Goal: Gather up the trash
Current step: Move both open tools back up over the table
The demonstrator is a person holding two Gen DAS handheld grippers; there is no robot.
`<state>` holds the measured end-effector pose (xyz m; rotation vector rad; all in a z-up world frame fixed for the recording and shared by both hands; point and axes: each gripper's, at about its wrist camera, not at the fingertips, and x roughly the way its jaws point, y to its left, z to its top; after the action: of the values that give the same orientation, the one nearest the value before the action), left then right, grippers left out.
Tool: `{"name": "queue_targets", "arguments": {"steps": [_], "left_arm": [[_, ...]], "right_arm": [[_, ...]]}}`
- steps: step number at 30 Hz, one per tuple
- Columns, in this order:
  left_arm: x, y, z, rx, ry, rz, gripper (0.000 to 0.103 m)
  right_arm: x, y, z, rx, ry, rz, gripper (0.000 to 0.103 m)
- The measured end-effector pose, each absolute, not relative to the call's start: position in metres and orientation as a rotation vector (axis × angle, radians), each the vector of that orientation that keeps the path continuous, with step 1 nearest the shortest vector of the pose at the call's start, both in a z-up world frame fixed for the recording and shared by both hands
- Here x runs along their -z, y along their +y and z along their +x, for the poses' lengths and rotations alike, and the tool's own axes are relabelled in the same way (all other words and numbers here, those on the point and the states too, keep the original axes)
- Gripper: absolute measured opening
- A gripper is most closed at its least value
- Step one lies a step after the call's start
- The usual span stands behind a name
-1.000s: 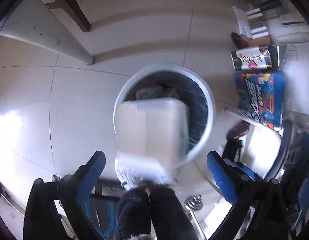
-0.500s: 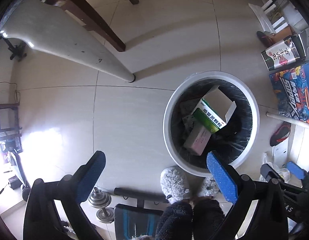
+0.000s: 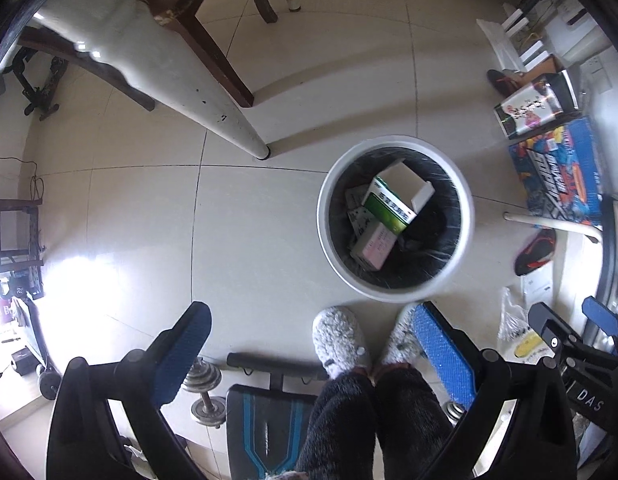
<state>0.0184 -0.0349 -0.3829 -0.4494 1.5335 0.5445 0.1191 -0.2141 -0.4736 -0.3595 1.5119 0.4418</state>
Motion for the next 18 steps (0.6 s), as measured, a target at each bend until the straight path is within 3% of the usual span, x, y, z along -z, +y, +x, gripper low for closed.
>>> {"name": "queue_targets", "arguments": {"steps": [18], "left_arm": [[0.207, -0.07, -0.021, -0.467, 1.46, -0.468, 0.103]], "right_arm": [[0.259, -0.245, 0.081, -0.52, 1.443, -0.318, 0.103]]}}
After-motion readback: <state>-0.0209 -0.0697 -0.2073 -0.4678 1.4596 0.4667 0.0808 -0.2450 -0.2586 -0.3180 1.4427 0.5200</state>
